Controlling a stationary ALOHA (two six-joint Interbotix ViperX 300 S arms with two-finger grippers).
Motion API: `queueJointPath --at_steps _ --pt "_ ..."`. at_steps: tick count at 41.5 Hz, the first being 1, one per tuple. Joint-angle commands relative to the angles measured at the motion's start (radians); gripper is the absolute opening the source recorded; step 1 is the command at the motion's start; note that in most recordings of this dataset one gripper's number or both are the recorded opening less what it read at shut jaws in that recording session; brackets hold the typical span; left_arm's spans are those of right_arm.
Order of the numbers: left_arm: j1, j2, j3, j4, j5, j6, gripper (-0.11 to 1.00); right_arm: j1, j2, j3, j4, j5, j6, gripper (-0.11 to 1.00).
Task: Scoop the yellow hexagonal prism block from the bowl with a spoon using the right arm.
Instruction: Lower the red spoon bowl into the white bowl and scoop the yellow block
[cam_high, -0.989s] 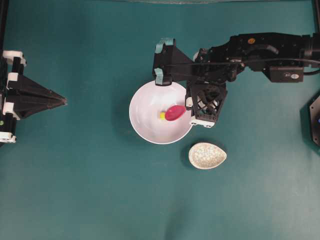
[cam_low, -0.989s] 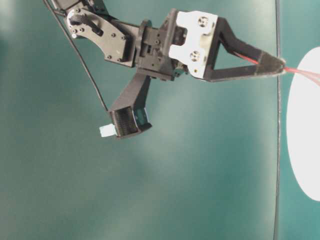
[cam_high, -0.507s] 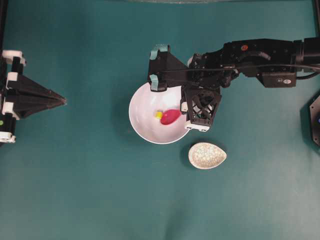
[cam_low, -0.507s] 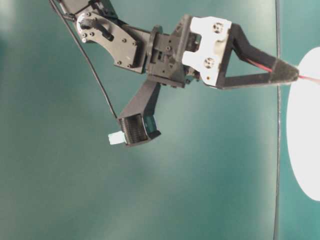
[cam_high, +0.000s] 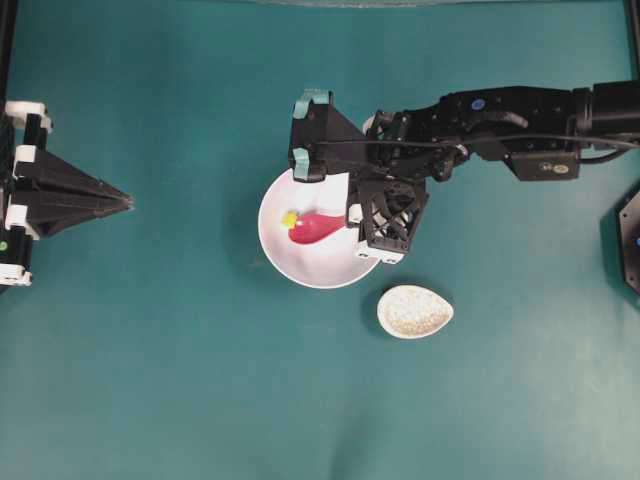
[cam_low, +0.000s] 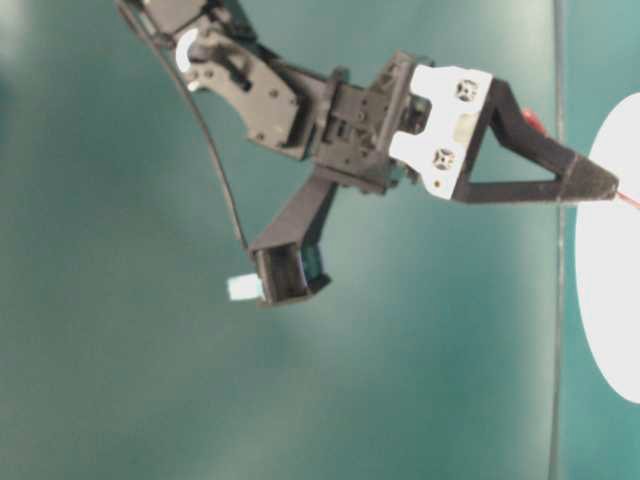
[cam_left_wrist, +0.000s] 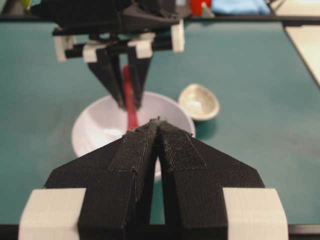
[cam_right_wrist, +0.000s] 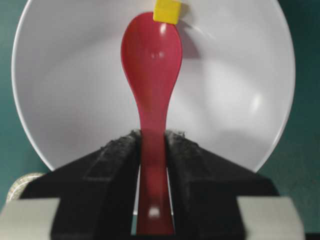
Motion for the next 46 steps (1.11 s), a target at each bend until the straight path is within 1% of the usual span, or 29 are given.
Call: queueJointPath --at_steps 1,19,26,46 --pt "-0.003 0.005 -0.028 0.003 -0.003 0.000 0.00 0.003 -0.017 -0.002 0.000 -0.038 0.005 0.24" --pt "-0.002 0.005 -0.028 0.003 -0.003 -0.002 0.00 0.014 -0.018 0.069 0.002 -0.170 0.011 0.24" --pt "-0.002 0.003 -0.028 0.003 -0.003 -0.002 0.00 0.017 -0.018 0.087 0.012 -0.219 0.011 0.24" --pt "-0.002 0.003 -0.026 0.003 -0.003 -0.003 0.00 0.021 -0.018 0.092 0.015 -0.253 0.011 0.24"
